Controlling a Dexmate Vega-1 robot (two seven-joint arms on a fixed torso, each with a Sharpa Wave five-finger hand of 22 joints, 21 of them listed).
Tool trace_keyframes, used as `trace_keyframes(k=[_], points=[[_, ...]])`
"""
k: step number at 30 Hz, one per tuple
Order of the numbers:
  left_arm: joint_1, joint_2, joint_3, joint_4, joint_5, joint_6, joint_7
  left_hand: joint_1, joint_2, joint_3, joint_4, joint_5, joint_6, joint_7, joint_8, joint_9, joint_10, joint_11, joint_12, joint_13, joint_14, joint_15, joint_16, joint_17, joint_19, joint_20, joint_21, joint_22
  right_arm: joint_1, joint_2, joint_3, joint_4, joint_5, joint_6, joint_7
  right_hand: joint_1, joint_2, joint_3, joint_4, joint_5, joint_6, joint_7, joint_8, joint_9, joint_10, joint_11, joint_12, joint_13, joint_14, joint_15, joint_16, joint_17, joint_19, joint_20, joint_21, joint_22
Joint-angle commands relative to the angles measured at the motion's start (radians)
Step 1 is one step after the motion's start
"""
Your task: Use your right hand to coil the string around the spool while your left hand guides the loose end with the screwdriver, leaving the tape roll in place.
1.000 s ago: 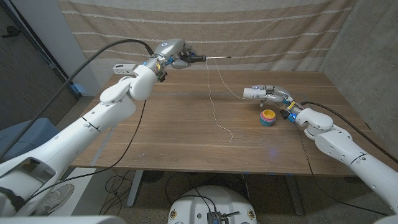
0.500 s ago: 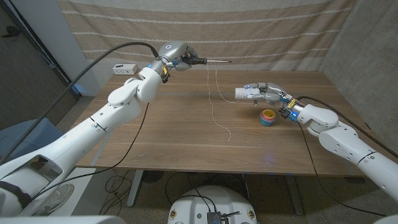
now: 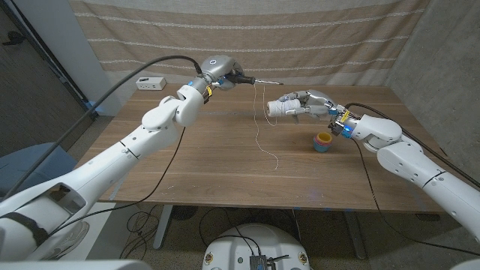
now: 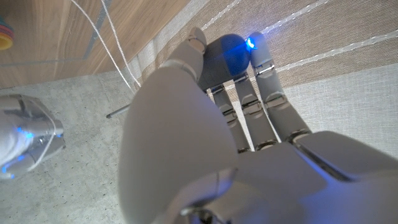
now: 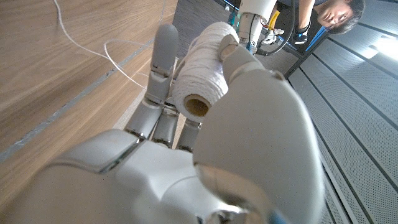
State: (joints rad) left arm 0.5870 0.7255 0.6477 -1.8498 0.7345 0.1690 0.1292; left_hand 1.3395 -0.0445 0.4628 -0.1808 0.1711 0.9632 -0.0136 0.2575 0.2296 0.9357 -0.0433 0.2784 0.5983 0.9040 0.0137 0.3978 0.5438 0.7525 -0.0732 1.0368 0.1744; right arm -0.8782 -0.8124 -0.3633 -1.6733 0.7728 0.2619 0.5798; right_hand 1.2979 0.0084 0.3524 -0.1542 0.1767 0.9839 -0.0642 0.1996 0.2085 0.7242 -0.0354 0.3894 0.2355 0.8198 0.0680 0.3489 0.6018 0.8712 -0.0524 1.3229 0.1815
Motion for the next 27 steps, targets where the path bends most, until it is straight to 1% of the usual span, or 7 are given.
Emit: trace_keyframes(k=[1,9,10,14,16,20,27], points=[[-0.026,-0.024,0.043,0.04,0.019,-0.025,-0.029,0.137,0.136,0.021,0.013,0.007,0.141,0.089,0.005,0.001,0.01,0.003,-0.004,0.005,0.143,-0.193,0.006,0.006,0.012,-0.126,0.005,0.004,0.057,0.063,-0.013,0.022,0.013,0.069,0.053,0.126,0.125,0.016,0.009,0.002,0.109,0.11,0.006,0.002,0.247,0.101,-0.004,0.093,0.413,-0.286,-0.004,0.003,-0.188,-0.145,0.006,0.0],[-0.032,-0.028,0.053,0.057,0.005,-0.053,-0.041,0.136,0.136,0.02,0.014,0.008,0.142,0.091,0.0,-0.001,0.011,0.002,-0.005,0.004,0.143,-0.193,0.005,0.009,0.012,-0.126,0.007,0.004,0.102,0.13,-0.003,0.061,0.021,0.111,0.015,0.126,0.124,0.017,0.009,0.001,0.111,0.109,0.006,0.002,0.246,0.096,-0.007,0.094,0.414,-0.285,-0.005,0.002,-0.19,-0.146,0.009,-0.001],[-0.033,-0.028,0.053,0.06,-0.001,-0.06,-0.044,0.136,0.135,0.02,0.014,0.008,0.143,0.091,-0.001,-0.001,0.01,0.001,-0.006,0.004,0.144,-0.194,0.005,0.008,0.012,-0.126,0.008,0.004,0.108,0.139,-0.002,0.069,0.031,0.108,0.011,0.126,0.124,0.017,0.009,0.001,0.11,0.109,0.006,0.002,0.246,0.102,-0.007,0.093,0.413,-0.285,-0.006,0.003,-0.191,-0.146,0.009,-0.001],[-0.038,-0.028,0.054,0.077,-0.028,-0.091,-0.053,0.135,0.136,0.02,0.015,0.008,0.144,0.089,-0.003,-0.002,0.011,0.001,-0.007,0.005,0.144,-0.193,0.003,0.007,0.012,-0.126,0.008,0.003,0.137,0.185,0.004,0.118,0.069,0.103,0.003,0.124,0.123,0.018,0.01,0.001,0.108,0.109,0.005,0.002,0.246,0.094,-0.009,0.094,0.412,-0.285,-0.007,0.002,-0.193,-0.147,0.011,-0.001],[-0.039,-0.029,0.052,0.083,-0.038,-0.099,-0.054,0.135,0.135,0.02,0.015,0.008,0.144,0.089,-0.004,-0.002,0.011,0.0,-0.007,0.004,0.143,-0.192,0.003,0.008,0.011,-0.126,0.008,0.003,0.149,0.211,0.008,0.143,0.087,0.105,-0.004,0.125,0.123,0.018,0.01,0.001,0.109,0.108,0.006,0.002,0.246,0.098,-0.009,0.094,0.412,-0.286,-0.007,0.003,-0.193,-0.147,0.012,-0.001],[-0.042,-0.029,0.051,0.099,-0.059,-0.12,-0.061,0.135,0.135,0.02,0.015,0.008,0.146,0.09,-0.005,-0.003,0.01,0.0,-0.008,0.005,0.144,-0.193,0.002,0.009,0.01,-0.126,0.009,0.003,0.168,0.249,0.012,0.173,0.086,0.113,-0.041,0.124,0.123,0.019,0.01,0.001,0.11,0.107,0.006,0.002,0.249,0.102,-0.01,0.093,0.413,-0.285,-0.008,0.002,-0.194,-0.147,0.013,-0.001],[-0.044,-0.027,0.05,0.115,-0.077,-0.149,-0.058,0.135,0.136,0.021,0.015,0.008,0.145,0.091,-0.008,-0.004,0.009,0.0,-0.008,0.007,0.142,-0.193,0.001,0.011,0.009,-0.126,0.009,0.003,0.197,0.307,0.016,0.218,0.065,0.131,-0.119,0.125,0.123,0.02,0.009,0.001,0.114,0.106,0.007,0.002,0.252,0.097,-0.011,0.092,0.416,-0.286,-0.008,0.003,-0.194,-0.147,0.016,-0.001]])
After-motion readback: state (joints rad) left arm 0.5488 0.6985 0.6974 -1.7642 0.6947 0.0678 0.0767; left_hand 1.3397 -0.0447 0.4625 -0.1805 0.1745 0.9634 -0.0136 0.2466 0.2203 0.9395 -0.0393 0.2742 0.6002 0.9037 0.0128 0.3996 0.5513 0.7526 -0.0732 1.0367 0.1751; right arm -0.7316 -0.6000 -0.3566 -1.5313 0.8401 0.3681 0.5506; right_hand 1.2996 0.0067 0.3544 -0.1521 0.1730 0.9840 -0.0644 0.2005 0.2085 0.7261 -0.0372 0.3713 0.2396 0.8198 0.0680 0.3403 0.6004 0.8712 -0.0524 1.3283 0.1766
